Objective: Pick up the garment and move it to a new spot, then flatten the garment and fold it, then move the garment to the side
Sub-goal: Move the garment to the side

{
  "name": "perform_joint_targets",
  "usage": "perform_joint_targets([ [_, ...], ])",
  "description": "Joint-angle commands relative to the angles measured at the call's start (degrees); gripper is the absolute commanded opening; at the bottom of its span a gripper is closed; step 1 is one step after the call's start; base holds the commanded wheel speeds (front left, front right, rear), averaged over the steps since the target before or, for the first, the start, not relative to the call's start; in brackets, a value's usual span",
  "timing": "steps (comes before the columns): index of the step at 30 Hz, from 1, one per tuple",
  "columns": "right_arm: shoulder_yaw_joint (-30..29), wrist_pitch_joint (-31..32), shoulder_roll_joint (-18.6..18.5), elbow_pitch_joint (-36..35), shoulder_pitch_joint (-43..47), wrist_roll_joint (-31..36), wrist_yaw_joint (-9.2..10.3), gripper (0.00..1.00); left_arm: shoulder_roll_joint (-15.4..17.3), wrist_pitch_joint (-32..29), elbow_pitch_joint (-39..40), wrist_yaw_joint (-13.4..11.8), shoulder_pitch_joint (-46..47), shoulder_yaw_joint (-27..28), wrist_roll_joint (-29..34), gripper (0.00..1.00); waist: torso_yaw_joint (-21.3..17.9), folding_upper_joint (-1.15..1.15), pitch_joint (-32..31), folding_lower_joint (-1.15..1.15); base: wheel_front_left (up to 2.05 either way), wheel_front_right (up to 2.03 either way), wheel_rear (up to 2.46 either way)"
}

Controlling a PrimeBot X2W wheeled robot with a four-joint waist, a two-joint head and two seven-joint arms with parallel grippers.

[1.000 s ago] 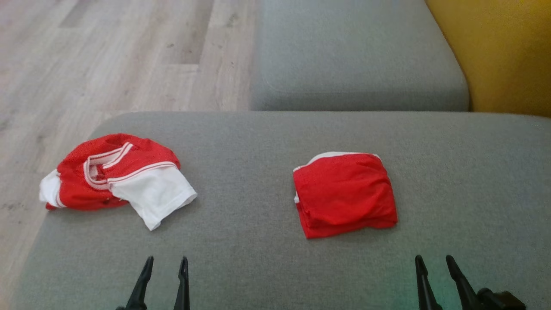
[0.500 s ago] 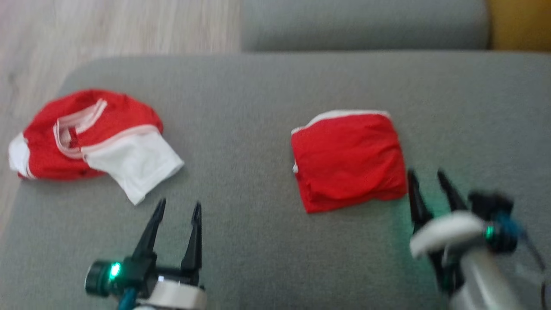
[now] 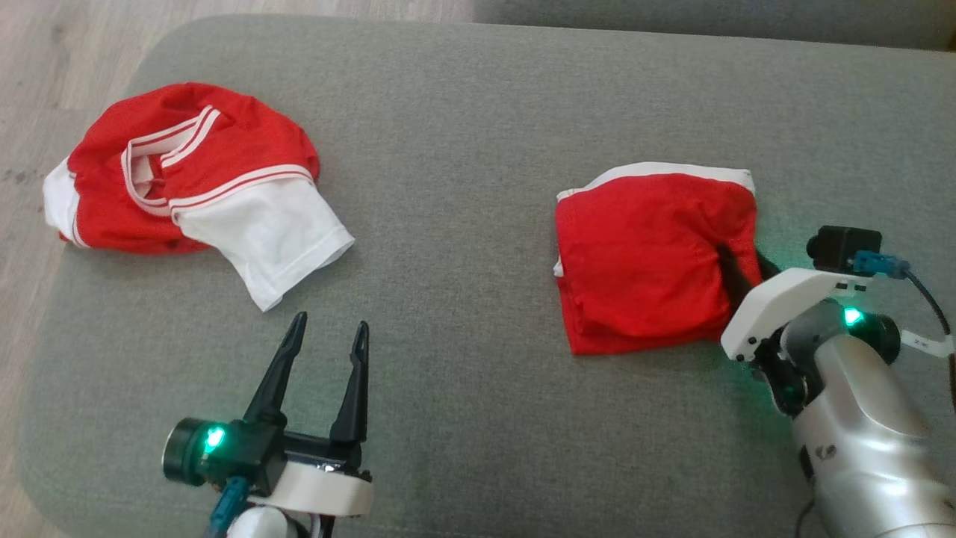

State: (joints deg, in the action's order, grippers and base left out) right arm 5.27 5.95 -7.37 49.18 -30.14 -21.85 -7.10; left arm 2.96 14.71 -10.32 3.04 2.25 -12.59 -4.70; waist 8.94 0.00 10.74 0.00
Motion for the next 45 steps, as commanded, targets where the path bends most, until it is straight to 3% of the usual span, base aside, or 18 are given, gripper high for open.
perform_joint_targets([
  [1,1.72,-2.05,-1.34,-0.93,-0.85,0.72,-0.39,0.00,-0.08,0.29,1.95,-0.26,1.75,1.92,-0.68,1.00,-0.45,0.00,0.05,0.00,0.00,0.00,0.00],
  [5,0.96,-4.16,-5.55,-0.93,-1.56,3.52,-0.39,0.00,-0.08,0.29,2.81,-0.07,1.38,2.08,-0.63,1.00,-2.48,0.00,1.13,0.00,0.00,0.00,0.00],
  [8,0.42,-3.38,-8.07,-1.49,-2.59,4.65,-0.39,0.00,-0.08,0.29,3.56,0.08,1.75,2.58,-0.67,1.00,-3.95,0.00,2.71,0.00,0.00,0.00,0.00],
  [11,-0.85,-1.43,-12.81,-3.40,-4.68,6.77,-0.39,0.00,-0.08,0.29,4.75,0.53,3.53,3.19,-0.51,1.00,-6.00,0.00,6.27,0.00,0.00,0.00,0.00],
  [17,-6.12,2.89,-23.09,-10.01,-5.75,9.67,-0.39,0.00,-0.08,0.29,6.37,1.53,8.70,2.92,-0.57,1.00,-7.83,0.00,13.05,0.00,0.00,0.00,0.00],
  [21,-11.92,6.34,-27.10,-16.75,-3.10,11.67,-0.39,0.00,-0.08,0.29,7.63,1.89,10.83,3.07,-0.78,1.00,-8.17,0.00,16.40,0.00,0.00,0.00,0.00],
  [29,-22.69,11.65,-30.24,-29.34,3.79,14.86,-0.39,0.00,-0.08,0.29,9.07,2.78,13.37,2.99,-0.77,1.00,-7.67,0.00,20.16,0.00,0.00,0.00,0.00],
  [38,-28.44,15.72,-28.92,-40.32,7.74,20.64,-0.39,0.00,-0.08,0.29,9.15,3.16,14.20,2.73,-1.50,1.00,-6.46,0.00,21.04,0.00,0.00,0.00,0.00],
  [40,-29.23,16.46,-28.40,-41.99,8.33,22.20,-0.39,0.15,-0.08,0.29,9.09,3.19,14.27,2.69,-1.60,1.00,-6.20,0.00,21.15,0.00,0.00,0.00,0.00],
  [41,-29.69,16.57,-28.13,-42.85,8.58,23.13,-0.39,0.29,-0.08,0.29,9.05,3.20,14.33,2.64,-1.67,1.00,-6.04,0.00,21.21,0.00,0.00,0.00,0.00],
  [42,-30.10,16.69,-27.83,-43.61,8.85,24.13,-0.39,0.69,-0.08,0.29,9.01,3.20,14.40,2.59,-1.75,1.00,-5.90,0.00,21.23,0.00,0.00,0.00,0.00],
  [43,-30.57,16.59,-27.47,-44.41,9.04,25.32,-0.39,1.00,-0.08,0.29,8.97,3.18,14.45,2.57,-1.84,1.00,-5.78,0.00,21.24,0.00,0.00,0.00,0.00],
  [45,-31.00,15.69,-26.59,-45.93,9.26,27.53,-0.39,1.00,-0.08,0.29,8.85,3.15,14.61,2.46,-2.03,1.00,-5.46,0.00,21.19,0.00,0.00,0.00,0.00],
])
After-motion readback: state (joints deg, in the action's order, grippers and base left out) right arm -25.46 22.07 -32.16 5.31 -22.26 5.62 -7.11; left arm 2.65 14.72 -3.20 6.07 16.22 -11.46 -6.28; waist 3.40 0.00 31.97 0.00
